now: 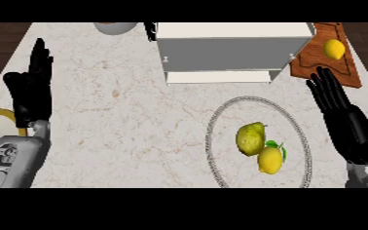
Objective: Pick the pear from the placemat and place it in the tiered shelf
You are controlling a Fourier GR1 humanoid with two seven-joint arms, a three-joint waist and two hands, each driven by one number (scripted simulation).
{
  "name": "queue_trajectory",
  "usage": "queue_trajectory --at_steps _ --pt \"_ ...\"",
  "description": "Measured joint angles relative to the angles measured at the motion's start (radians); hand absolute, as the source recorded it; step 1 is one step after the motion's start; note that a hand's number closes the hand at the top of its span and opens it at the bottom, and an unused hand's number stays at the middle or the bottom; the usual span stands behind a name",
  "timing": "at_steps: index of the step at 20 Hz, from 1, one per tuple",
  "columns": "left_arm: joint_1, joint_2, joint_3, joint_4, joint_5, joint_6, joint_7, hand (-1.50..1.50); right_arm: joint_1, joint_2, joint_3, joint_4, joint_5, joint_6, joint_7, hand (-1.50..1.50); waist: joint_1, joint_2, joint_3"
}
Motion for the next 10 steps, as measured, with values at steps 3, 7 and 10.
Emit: queue_trajectory --at_steps 3,7,10 --pt "0.047 -0.031 -0.007 0.029 0.032 -0.025 0.005 0.0 0.054 0.004 -0.051 -0.018 0.043 -0.128 0.013 1.5 -0.017 -0.011 0.007" --pt "0.135 -0.061 -0.007 0.068 0.094 -0.064 0.056 0.0 0.19 -0.004 -0.165 0.028 0.109 -0.345 0.03 1.5 -0.089 -0.012 0.001" --pt "0.193 -0.081 -0.01 0.078 0.148 -0.111 0.082 0.0 0.325 0.048 -0.217 0.084 0.117 -0.496 0.088 -1.5 -0.107 -0.015 0.004"
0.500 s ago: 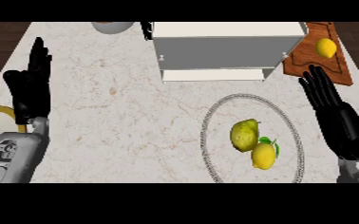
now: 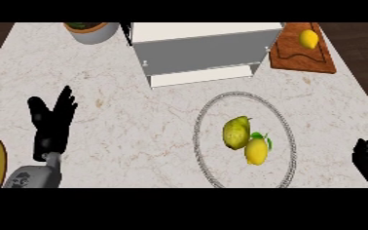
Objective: Pick the pear from the placemat and place it in the tiered shelf
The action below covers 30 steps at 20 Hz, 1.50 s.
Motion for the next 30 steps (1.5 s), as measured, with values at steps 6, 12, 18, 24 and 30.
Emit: queue_trajectory --at_steps 6,12,18,24,30 --pt "0.07 -0.017 -0.016 -0.014 0.076 -0.118 -0.01 0.0 0.278 0.185 0.06 -0.211 0.064 -0.216 -0.049 -1.5 0.049 -0.007 0.008" --pt "0.054 -0.027 -0.025 -0.009 0.095 -0.169 -0.009 0.0 0.53 0.182 0.255 -0.512 0.201 -0.275 -0.005 -1.5 0.09 -0.002 0.011" --pt "0.031 -0.025 -0.034 -0.008 0.09 -0.194 0.005 0.0 0.641 0.058 0.407 -0.74 0.39 -0.34 0.234 -1.5 0.127 0.008 0.009" --pt "0.007 -0.025 -0.044 -0.007 0.09 -0.22 0.016 0.0 0.643 -0.03 0.403 -0.851 0.543 -0.352 0.561 -1.5 0.163 0.022 0.007" --pt "-0.015 -0.029 -0.052 -0.003 0.085 -0.227 0.029 0.0 0.586 -0.05 0.338 -0.859 0.656 -0.315 0.838 -1.5 0.187 0.032 0.006"
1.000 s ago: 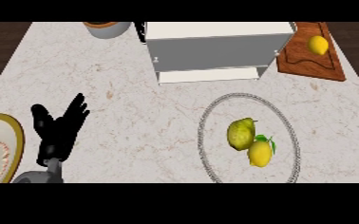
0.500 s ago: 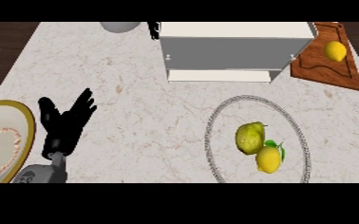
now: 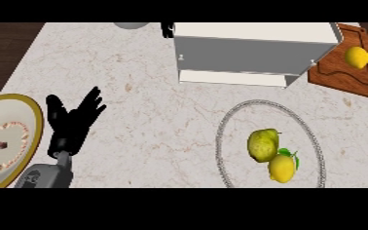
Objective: Pick the pear from the placemat and place it in the tiered shelf
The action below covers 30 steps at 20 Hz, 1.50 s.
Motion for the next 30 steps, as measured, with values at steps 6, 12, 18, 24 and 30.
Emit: queue_trajectory --at_steps 6,12,18,24,30 --pt "-0.004 0.0 0.003 0.001 0.003 -0.01 0.004 0.0 -0.13 -0.015 -0.039 0.028 0.087 0.096 0.268 -1.5 0.014 0.0 0.0" --pt "0.001 -0.007 0.001 0.008 -0.004 -0.011 -0.004 0.0 -0.321 0.009 -0.008 0.106 0.201 0.22 0.433 -1.5 0.013 -0.007 0.001" --pt "0.008 -0.006 0.011 0.013 -0.003 -0.011 0.004 0.0 -0.482 0.114 0.026 0.221 0.33 0.309 0.529 -1.5 -0.003 -0.015 0.003" --pt "0.021 0.002 0.024 0.014 -0.005 -0.015 -0.002 0.0 -0.633 0.276 0.023 0.365 0.465 0.383 0.566 -1.5 -0.019 -0.02 0.004" --pt "0.034 0.003 0.04 0.017 -0.003 -0.016 -0.005 0.0 -0.743 0.453 0.007 0.49 0.607 0.442 0.57 -1.5 -0.042 -0.027 0.007"
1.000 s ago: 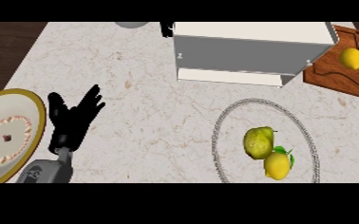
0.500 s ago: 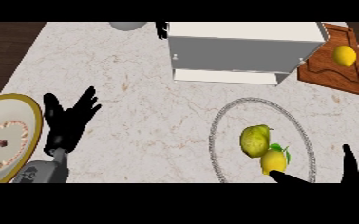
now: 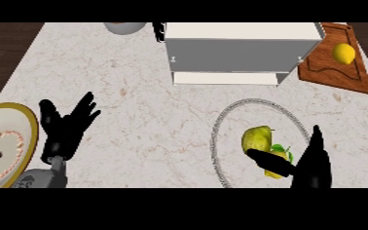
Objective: Pick the pear from the placemat and place it in the tiered shelf
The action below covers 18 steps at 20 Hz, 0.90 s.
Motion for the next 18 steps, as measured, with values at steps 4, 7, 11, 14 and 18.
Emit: queue_trajectory --at_steps 4,7,11,14,18 --pt "0.009 -0.007 0.004 -0.007 -0.001 0.005 0.004 0.0 -0.035 0.053 -0.022 0.067 0.054 0.032 -0.004 -1.5 -0.009 -0.002 0.001" --pt "0.012 -0.004 0.013 -0.004 0.001 -0.001 0.001 0.0 -0.057 0.07 -0.037 0.117 0.072 0.047 -0.008 -1.5 -0.013 -0.003 0.001" --pt "0.01 -0.001 0.028 0.022 0.001 -0.017 -0.02 0.0 -0.098 0.081 -0.067 0.16 0.089 0.074 -0.014 -1.5 -0.018 -0.006 0.002" --pt "0.012 -0.011 0.026 0.009 0.0 -0.014 -0.014 0.0 -0.137 0.083 -0.08 0.209 0.096 0.072 -0.029 -1.5 -0.017 -0.008 0.001" --pt "0.016 -0.016 0.025 -0.004 -0.008 -0.008 0.002 0.0 -0.158 0.083 -0.077 0.253 0.101 0.054 -0.049 -1.5 -0.019 -0.008 0.0"
